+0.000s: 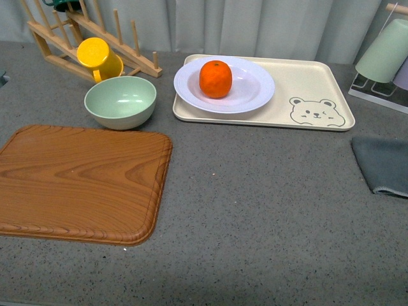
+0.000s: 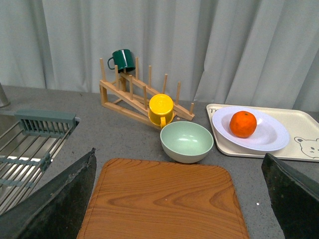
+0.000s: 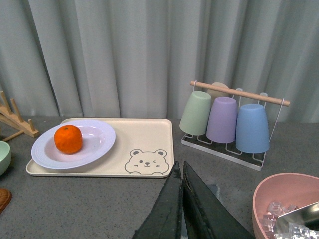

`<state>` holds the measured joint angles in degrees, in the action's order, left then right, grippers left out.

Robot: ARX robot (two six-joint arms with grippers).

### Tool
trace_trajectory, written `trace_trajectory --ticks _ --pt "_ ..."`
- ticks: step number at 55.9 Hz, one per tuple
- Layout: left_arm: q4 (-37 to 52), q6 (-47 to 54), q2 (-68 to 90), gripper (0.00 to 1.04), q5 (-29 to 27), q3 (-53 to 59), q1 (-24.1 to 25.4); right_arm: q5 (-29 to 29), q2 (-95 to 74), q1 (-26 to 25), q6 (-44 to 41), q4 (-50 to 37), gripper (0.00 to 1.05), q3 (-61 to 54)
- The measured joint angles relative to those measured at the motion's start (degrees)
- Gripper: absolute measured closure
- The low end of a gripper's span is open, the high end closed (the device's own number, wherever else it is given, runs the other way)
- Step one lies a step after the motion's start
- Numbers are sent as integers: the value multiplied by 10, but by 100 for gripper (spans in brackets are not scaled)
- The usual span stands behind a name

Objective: Place orange and plate with both arms

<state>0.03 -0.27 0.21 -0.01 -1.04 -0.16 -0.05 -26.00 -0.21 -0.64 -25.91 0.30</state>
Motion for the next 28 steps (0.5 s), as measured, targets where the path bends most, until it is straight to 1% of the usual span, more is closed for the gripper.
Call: trace_trajectory --ticks 12,28 --pt "0 0 0 6 0 0 0 0 74 0 1 71 104 0" --pt "0 0 0 6 0 0 0 0 128 0 1 125 104 0"
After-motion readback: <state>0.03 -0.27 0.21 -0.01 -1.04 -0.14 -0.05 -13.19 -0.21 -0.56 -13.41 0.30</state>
